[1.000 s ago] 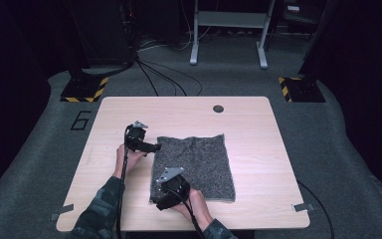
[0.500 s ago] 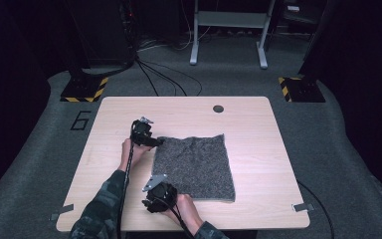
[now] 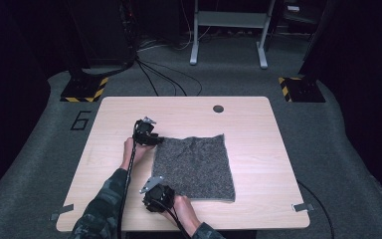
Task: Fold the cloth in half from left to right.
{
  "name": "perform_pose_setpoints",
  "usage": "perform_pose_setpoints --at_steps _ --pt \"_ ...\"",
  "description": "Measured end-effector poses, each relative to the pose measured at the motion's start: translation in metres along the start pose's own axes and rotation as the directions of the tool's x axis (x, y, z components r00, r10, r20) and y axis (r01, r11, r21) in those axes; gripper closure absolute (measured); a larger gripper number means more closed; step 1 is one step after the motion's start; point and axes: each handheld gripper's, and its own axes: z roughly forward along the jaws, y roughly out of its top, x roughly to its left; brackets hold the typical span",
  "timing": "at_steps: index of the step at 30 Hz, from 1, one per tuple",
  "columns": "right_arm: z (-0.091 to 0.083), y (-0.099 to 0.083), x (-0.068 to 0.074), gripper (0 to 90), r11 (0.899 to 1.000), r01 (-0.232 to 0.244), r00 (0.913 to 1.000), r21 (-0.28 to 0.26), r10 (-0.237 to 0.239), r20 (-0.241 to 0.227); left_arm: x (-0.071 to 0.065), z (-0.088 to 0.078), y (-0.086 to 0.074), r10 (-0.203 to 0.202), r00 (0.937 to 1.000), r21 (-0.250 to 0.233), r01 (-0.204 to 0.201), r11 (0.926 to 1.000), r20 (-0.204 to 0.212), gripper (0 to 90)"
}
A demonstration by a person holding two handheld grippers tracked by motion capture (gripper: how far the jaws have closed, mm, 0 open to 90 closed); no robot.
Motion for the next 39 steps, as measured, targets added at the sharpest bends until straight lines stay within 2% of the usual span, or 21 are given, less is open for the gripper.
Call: perform_pose_setpoints --at_steps 2,4,8,9,10,12,15,18,19,20,21,23,25,26,28,31,32,33,39 --pt "0.000 -0.001 0.000 75.5 1.000 -0.007 1.0000 0.024 0.007 -0.004 -0.002 0.000 -0.001 0.011 0.9999 0.002 -0.011 0.9999 0.005 71.5" --pt "0.002 -0.003 0.000 77.2 1.000 -0.009 0.9999 0.004 0.009 0.015 -0.002 0.000 -0.001 0.010 0.9999 0.001 -0.010 1.0000 0.009 74.8" --pt "0.000 -0.003 0.000 80.2 1.000 -0.007 0.9999 0.017 0.007 0.013 0.001 -0.001 -0.002 -0.005 0.9999 -0.004 0.005 1.0000 0.013 81.6" --pt "0.000 -0.005 0.000 83.6 1.000 -0.002 0.9998 0.006 0.002 0.021 0.002 -0.001 -0.002 -0.010 0.9999 -0.007 0.010 0.9999 0.014 85.5" --pt "0.000 -0.006 0.000 84.6 1.000 -0.004 0.9997 -0.007 0.004 0.022 0.002 -0.001 -0.003 -0.009 0.9999 -0.008 0.009 0.9999 0.013 86.5" --pt "-0.002 -0.007 0.000 85.7 1.000 -0.020 0.9998 0.008 0.020 0.006 0.002 -0.001 -0.003 -0.007 0.9999 -0.008 0.008 0.9999 0.011 87.6" --pt "-0.005 -0.011 -0.001 86.9 0.999 -0.031 0.9995 -0.013 0.031 0.003 0.001 -0.001 -0.002 -0.007 1.0000 -0.003 0.007 1.0000 0.006 88.4" --pt "-0.008 -0.011 -0.004 87.2 1.000 -0.008 0.9999 -0.010 0.008 0.008 0.000 -0.001 -0.001 -0.009 1.0000 -0.004 0.009 0.9999 -0.003 88.5" --pt "-0.013 -0.012 -0.003 87.3 0.999 -0.040 0.9992 -0.021 0.040 0.001 0.000 -0.002 -0.001 -0.008 0.9999 -0.009 0.008 0.9999 -0.007 88.5" --pt "-0.013 -0.012 -0.003 87.3 0.999 -0.040 0.9992 -0.021 0.040 0.001 0.000 -0.002 -0.001 -0.008 0.9999 -0.009 0.008 0.9999 -0.007 88.5" --pt "-0.019 -0.012 -0.004 87.5 0.998 -0.039 0.9992 -0.043 0.039 -0.002 0.000 -0.004 -0.001 -0.013 0.9999 -0.014 0.013 0.9998 -0.006 88.5" --pt "-0.021 -0.013 -0.005 87.5 0.998 -0.042 0.9991 -0.047 0.042 -0.003 0.001 -0.006 -0.001 -0.016 0.9999 -0.018 0.015 0.9997 -0.005 88.5" --pt "-0.031 -0.014 -0.008 87.6 0.994 -0.051 0.9987 -0.097 0.051 -0.009 0.002 -0.011 0.000 -0.025 0.9997 -0.032 0.025 0.9992 -0.002 88.5" --pt "-0.031 -0.014 -0.008 87.6 0.994 -0.051 0.9987 -0.097 0.051 -0.009 0.002 -0.011 0.000 -0.025 0.9997 -0.032 0.025 0.9992 -0.002 88.5" --pt "-0.041 -0.014 -0.007 87.6 0.987 -0.079 0.9968 -0.140 0.076 -0.023 0.002 -0.013 0.001 -0.023 0.9997 -0.036 0.023 0.9991 -0.007 88.5" --pt "-0.047 -0.014 -0.007 87.7 0.986 -0.074 0.9973 -0.152 0.072 -0.016 0.001 -0.017 0.003 -0.023 0.9997 -0.041 0.022 0.9989 -0.009 88.5" --pt "-0.052 -0.014 -0.008 87.8 0.981 -0.084 0.9964 -0.172 0.085 -0.007 0.001 -0.019 0.004 -0.026 0.9996 -0.047 0.025 0.9986 -0.011 88.5" --pt "-0.052 -0.014 -0.008 87.8 0.981 -0.084 0.9964 -0.172 0.085 -0.007 0.001 -0.019 0.004 -0.026 0.9996 -0.047 0.025 0.9986 -0.011 88.5" --pt "-0.071 -0.012 -0.014 87.9 0.968 -0.097 0.9951 -0.232 0.098 -0.006 -0.002 -0.033 0.020 -0.013 0.9997 -0.069 0.011 0.9975 -0.021 88.5"
